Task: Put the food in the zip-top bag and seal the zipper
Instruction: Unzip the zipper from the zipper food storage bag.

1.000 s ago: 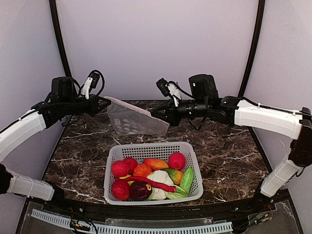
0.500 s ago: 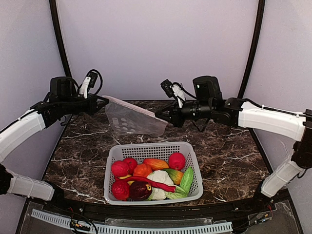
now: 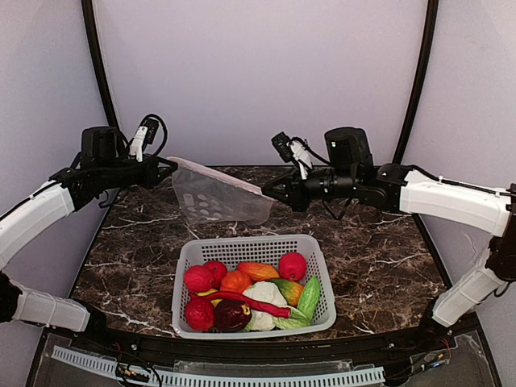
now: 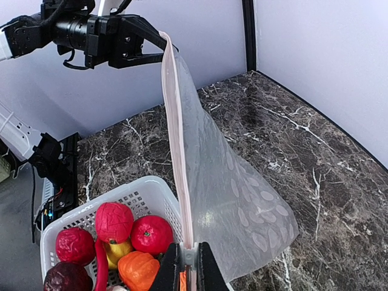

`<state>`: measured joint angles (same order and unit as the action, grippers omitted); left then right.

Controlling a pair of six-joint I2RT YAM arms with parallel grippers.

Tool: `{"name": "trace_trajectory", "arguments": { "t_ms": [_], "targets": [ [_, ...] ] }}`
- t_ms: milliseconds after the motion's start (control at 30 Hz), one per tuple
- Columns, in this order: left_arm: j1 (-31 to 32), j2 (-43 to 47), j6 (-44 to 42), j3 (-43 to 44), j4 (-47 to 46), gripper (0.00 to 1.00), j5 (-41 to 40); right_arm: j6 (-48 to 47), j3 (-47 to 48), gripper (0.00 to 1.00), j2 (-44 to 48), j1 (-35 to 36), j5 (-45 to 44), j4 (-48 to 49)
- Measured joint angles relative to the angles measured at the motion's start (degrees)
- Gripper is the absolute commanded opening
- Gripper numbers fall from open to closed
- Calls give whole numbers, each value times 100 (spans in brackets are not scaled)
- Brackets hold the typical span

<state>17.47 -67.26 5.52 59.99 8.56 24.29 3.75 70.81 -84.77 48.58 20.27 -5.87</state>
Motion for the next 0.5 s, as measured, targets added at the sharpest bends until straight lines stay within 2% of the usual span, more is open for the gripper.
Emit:
{"name": "trace_trajectory", "arguments": {
  "t_ms": [500],
  "targets": [
    [-63, 0, 98, 0, 2, 1, -28, 42, -160, 0, 164, -2, -81, 15]
  ]
}}
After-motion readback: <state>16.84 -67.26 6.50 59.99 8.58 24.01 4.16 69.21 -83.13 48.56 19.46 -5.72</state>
